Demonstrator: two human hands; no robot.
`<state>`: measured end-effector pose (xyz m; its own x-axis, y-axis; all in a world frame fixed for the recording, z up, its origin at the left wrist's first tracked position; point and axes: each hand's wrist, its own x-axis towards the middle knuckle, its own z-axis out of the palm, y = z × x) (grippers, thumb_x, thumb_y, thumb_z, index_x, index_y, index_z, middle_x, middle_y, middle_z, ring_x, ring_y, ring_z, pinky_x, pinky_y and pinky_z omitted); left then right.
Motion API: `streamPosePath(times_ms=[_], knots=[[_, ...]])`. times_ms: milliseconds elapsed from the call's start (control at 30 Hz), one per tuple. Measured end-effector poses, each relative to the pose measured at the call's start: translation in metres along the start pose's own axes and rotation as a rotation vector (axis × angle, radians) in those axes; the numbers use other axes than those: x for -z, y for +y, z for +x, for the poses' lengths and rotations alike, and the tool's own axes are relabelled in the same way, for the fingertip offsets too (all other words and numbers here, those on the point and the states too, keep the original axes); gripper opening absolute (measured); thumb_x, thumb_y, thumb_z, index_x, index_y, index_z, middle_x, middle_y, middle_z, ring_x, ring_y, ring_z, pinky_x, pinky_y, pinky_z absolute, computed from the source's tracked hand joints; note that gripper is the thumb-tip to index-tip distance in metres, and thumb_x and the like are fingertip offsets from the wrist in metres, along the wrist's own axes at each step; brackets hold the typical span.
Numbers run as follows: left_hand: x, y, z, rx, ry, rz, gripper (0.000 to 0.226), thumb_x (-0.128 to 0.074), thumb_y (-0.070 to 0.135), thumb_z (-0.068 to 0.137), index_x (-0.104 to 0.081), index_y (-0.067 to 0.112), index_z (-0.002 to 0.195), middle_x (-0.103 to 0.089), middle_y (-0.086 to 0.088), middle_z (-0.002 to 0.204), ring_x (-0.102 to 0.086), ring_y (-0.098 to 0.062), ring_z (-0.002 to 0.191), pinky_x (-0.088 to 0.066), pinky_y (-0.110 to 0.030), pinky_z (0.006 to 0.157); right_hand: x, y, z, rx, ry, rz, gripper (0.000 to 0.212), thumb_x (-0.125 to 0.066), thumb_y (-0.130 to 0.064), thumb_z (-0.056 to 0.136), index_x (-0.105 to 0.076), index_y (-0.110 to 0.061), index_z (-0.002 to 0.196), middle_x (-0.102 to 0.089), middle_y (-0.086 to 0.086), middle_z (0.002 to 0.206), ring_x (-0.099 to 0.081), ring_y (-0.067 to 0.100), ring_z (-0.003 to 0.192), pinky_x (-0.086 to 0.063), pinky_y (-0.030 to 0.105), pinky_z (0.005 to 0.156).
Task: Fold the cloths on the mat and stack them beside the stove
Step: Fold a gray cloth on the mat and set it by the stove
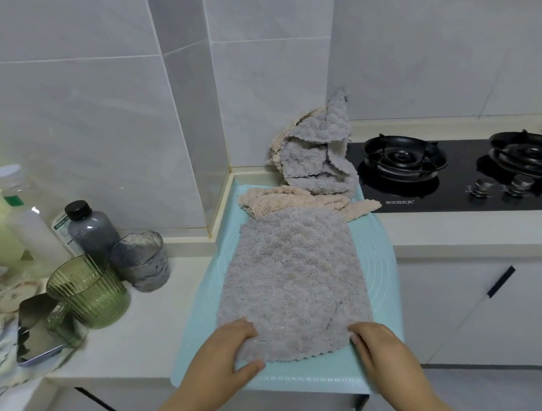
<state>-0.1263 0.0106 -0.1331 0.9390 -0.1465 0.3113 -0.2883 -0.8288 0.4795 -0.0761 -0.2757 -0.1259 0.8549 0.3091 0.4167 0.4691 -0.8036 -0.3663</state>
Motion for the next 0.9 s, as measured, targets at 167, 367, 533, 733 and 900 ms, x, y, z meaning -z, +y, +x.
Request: streamPosePath(times_ms=[167, 367, 533, 733, 900], knots=[[-0.001, -0.003, 0.006, -0.019, 0.032, 0.198, 0.01, -0.049, 0.039, 0.075, -0.049, 0.033, 0.083, -0.06, 0.017, 0.077, -0.048, -0.001, 0.075, -0.038, -0.011, 0.064, -0.001, -0.002, 0.003, -0.015, 0.025, -0.04, 0.014, -0.056, -0.024, 0.089, -0.064, -0.02, 0.078, -0.063, -0.008, 0.067, -0.062, 0.013, 0.061, -0.043, 0.018, 0.046], [-0.004, 0.007, 0.015, 0.0, 0.111, 0.322, 0.038, -0.057, 0.006, 0.048, -0.031, 0.024, 0.069, -0.047, 0.007, 0.052, -0.039, -0.011, 0.059, -0.025, -0.018, 0.036, -0.005, 0.002, 0.0, 0.001, -0.073, -0.078, 0.049, -0.079, 0.008, 0.042, -0.057, -0.022, 0.072, -0.058, -0.012, 0.067, -0.048, 0.008, 0.072, -0.016, 0.002, 0.042], [-0.003, 0.004, 0.018, 0.083, 0.063, 0.345, 0.067, -0.074, -0.009, 0.031, -0.031, 0.024, 0.071, -0.044, 0.007, 0.054, -0.029, -0.007, 0.055, -0.009, -0.012, 0.041, -0.002, 0.004, -0.003, -0.036, -0.054, -0.012, 0.047, -0.073, 0.013, 0.047, -0.06, -0.022, 0.076, -0.06, -0.011, 0.07, -0.056, 0.008, 0.07, -0.027, 0.011, 0.041], [-0.008, -0.006, 0.011, 0.069, 0.106, 0.245, 0.062, -0.068, -0.009, 0.041, -0.043, 0.029, 0.082, -0.056, 0.009, 0.07, -0.036, -0.008, 0.071, -0.037, -0.018, 0.054, -0.002, 0.004, -0.003, -0.031, -0.048, 0.098, 0.029, -0.057, -0.003, 0.068, -0.059, -0.029, 0.083, -0.062, -0.017, 0.076, -0.046, 0.003, 0.08, -0.035, 0.008, 0.067], [0.008, -0.003, 0.015, 0.106, 0.037, 0.22, 0.045, -0.055, -0.001, 0.051, -0.041, 0.03, 0.081, -0.053, 0.008, 0.058, -0.038, -0.008, 0.057, -0.037, -0.02, 0.043, 0.01, 0.002, 0.006, -0.181, -0.216, 0.193, 0.023, -0.055, -0.003, 0.085, -0.067, -0.022, 0.089, -0.057, -0.024, 0.089, -0.05, 0.006, 0.089, -0.035, 0.007, 0.075]])
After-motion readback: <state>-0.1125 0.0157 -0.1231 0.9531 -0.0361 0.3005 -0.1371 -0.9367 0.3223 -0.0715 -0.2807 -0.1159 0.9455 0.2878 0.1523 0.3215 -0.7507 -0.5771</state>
